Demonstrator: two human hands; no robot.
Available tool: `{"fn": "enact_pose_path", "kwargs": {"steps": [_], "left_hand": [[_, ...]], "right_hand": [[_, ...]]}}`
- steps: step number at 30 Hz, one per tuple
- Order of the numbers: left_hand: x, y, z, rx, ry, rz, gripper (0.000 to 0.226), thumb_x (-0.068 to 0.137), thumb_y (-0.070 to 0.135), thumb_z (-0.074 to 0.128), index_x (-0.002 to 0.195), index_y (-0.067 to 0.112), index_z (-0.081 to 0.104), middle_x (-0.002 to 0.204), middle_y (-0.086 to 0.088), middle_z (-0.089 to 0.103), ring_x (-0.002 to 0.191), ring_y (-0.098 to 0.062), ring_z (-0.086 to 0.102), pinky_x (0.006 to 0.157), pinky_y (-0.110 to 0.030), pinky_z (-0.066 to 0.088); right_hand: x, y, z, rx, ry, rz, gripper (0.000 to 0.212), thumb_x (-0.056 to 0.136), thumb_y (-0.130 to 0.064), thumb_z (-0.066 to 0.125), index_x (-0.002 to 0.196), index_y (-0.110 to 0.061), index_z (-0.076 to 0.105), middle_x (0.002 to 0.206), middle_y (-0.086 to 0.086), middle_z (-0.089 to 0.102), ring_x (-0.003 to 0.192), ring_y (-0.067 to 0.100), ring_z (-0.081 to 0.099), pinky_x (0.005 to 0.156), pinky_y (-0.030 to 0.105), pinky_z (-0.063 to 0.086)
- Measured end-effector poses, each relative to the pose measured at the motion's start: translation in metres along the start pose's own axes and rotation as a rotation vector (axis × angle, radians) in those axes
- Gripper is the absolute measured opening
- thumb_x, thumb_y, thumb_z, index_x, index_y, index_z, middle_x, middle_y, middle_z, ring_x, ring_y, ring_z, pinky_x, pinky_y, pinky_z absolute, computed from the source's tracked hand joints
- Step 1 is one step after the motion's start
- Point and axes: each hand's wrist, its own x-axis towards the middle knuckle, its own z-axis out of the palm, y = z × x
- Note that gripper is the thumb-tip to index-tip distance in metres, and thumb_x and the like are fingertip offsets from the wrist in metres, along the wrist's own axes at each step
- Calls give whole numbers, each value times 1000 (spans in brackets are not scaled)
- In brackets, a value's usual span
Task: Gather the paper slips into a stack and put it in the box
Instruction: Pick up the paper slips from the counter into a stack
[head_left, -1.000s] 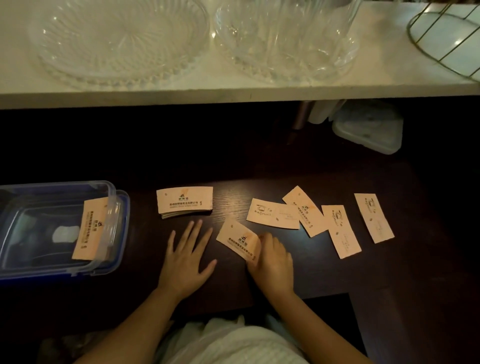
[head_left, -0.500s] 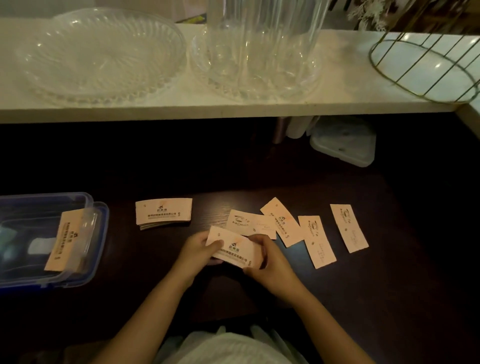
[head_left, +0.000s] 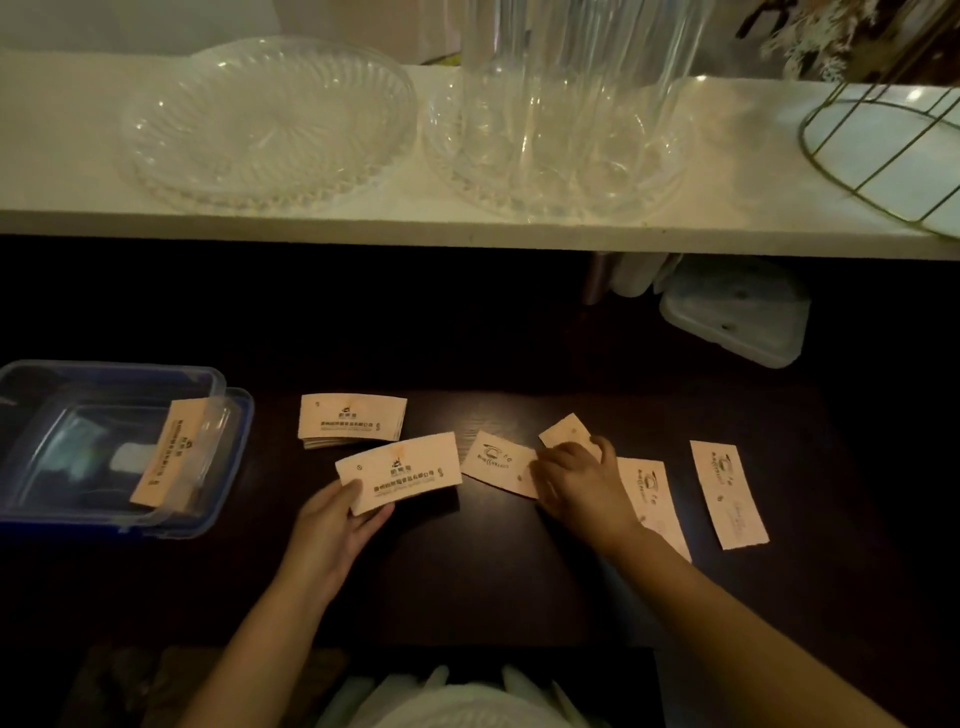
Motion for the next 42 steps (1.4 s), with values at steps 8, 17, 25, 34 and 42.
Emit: {"fn": "enact_pose_path", "kwargs": {"steps": [8,17,25,34,42], "left_hand": [[-3,2,7,-4,41,53,13,91,11,48,100,11,58,100,-10,66,98,-21,60,73,-32,49],[-15,1,44,28,-51,77,21,87,8,53,108,9,57,104,-12,65,98,-23,62,77,-33,50],[-43,-6,86,233,-275,160,16,81,9,62,96,13,64,85,-5,76,82,-20,71,60,-26,57],[-43,1,70,229,-275,103,24,81,9,59,105,9,61,98,-13,71,90,-24,69,62,-30,58],[-28,-5,52,156,-111,95,19,83,11,59,101,14,64,95,-10,72,91,-22,67,69,-32,53]], "right_hand": [[-10,-1,-20,76,226,-23,29,75,-9,69,103,-10,61,97,12,71,92,32,65,88,47,47],[-10,2,-69,1213,212,424,12,90,-12,54,85,-17,63,83,1,65,75,17,61,51,21,46],[-16,-27,-74,925,370,277,15,83,-16,64,81,-30,58,84,-9,62,77,4,61,60,19,52],[-14,-22,-57,1365,285,462,14,81,-9,66,90,-17,60,85,8,66,82,11,67,64,22,58],[-25,34,-36,514,175,423,50,81,-36,65,124,-17,49,123,4,53,113,17,46,87,30,44]]}}
